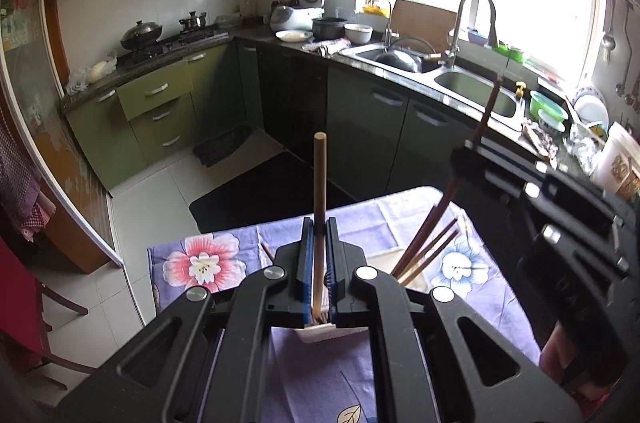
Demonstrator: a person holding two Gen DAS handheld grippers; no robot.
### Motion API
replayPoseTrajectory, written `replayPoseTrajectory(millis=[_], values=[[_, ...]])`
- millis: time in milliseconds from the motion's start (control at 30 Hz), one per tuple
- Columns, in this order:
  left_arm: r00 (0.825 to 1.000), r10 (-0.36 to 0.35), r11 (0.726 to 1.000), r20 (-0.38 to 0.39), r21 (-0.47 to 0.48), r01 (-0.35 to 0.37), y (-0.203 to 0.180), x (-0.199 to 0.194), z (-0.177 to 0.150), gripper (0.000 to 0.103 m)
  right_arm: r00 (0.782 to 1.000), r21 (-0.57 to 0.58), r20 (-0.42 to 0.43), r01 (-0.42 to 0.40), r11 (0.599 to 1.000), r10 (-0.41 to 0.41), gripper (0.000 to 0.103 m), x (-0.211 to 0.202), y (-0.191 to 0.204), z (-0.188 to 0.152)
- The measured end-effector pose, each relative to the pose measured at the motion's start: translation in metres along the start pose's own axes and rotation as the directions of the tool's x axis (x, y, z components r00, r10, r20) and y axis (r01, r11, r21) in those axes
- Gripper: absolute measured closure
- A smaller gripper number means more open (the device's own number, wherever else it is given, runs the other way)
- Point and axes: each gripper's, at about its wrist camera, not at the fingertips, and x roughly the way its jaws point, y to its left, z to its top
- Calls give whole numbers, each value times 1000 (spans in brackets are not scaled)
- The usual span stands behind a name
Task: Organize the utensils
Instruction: 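Lower both chopsticks into the white holder and open both tools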
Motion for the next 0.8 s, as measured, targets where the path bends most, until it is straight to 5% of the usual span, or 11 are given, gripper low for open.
replayPoseTrajectory(millis=[133,800], values=[[1000,0,1000,-27,4,0,4,15,-18,80,1000,0,-13,-3,1000,3,96,10,1,-6],[998,-54,999,-34,-4,54,4,-5,-60,79,996,-37,-87,24,999,-27,96,43,12,-75]])
